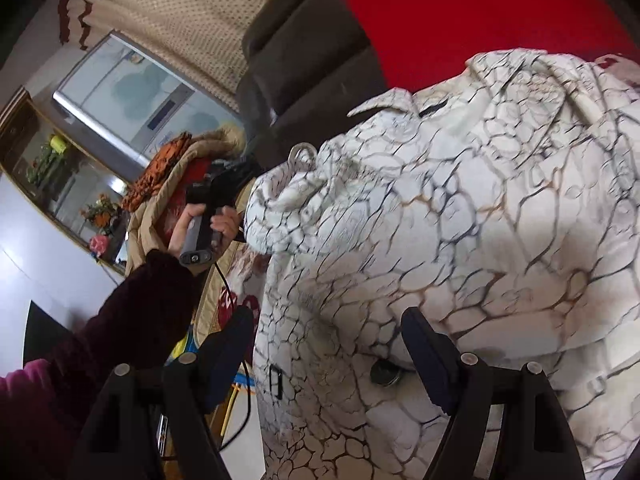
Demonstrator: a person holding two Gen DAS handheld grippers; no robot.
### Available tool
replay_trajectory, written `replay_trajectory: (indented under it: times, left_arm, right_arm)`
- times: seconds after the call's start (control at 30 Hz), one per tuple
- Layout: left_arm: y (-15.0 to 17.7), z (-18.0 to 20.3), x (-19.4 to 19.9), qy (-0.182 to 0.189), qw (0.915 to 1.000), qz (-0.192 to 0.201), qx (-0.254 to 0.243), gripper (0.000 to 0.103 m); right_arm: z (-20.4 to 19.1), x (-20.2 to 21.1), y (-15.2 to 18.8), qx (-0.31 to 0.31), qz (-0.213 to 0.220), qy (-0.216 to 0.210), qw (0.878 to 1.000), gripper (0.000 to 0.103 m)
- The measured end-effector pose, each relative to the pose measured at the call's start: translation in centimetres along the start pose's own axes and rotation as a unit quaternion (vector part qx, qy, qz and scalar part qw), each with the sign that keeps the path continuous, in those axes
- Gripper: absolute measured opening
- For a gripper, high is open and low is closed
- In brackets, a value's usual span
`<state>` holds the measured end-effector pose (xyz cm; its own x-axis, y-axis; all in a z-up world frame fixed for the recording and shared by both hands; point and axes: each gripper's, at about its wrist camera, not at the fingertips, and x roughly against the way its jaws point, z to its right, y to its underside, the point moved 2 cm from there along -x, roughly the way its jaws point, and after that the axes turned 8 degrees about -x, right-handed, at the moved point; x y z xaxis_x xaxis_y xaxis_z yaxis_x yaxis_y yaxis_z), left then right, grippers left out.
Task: Fold large clothes
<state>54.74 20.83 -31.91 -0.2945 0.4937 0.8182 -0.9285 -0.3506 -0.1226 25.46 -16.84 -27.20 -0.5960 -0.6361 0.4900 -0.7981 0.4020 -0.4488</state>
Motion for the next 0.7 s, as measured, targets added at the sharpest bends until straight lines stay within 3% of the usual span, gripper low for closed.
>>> replay_trajectory:
  times: [0.1, 0.13, 0.23, 0.37, 0.47, 0.57, 0.7]
  left_arm:
    - [0.8, 3.0, 1.0, -0.05, 0.995, 0.026, -0.082, 0.012]
    - [1.1, 4.2, 1.6, -0.061, 0.991, 0.042, -0.111, 0.01]
    - [2.6, 7.9, 4.2, -0.054, 0.9793, 0.084, -0.176, 0.006]
    - [6.6, 13.0, 6.9, -0.049, 0.9597, 0.108, -0.255, 0.004]
    - [11.9, 17.4, 8.0, -0.052, 0.9333, 0.115, -0.336, 0.004]
    - [18.7, 20.6, 6.4, -0.051, 0.9075, 0.092, -0.407, 0.004]
    - [28.9, 21.6, 1.2, -0.09, 0.856, 0.05, -0.507, 0.004]
  right_arm:
    - [0.6, 1.3, -0.9, -0.007, 0.021, 0.005, 1.0, 0.08]
    - [0.7, 1.6, -1.1, -0.009, 0.026, 0.008, 1.0, 0.08]
    - [0.9, 2.9, -1.8, -0.011, 0.045, 0.016, 0.999, 0.08]
    - [1.2, 5.0, -2.4, -0.015, 0.071, 0.022, 0.997, 0.08]
    - [1.2, 6.7, -2.6, -0.018, 0.092, 0.027, 0.995, 0.08]
    - [1.3, 8.6, -2.9, -0.019, 0.115, 0.035, 0.993, 0.08]
    - [1.8, 10.8, -3.4, -0.032, 0.141, 0.041, 0.989, 0.08]
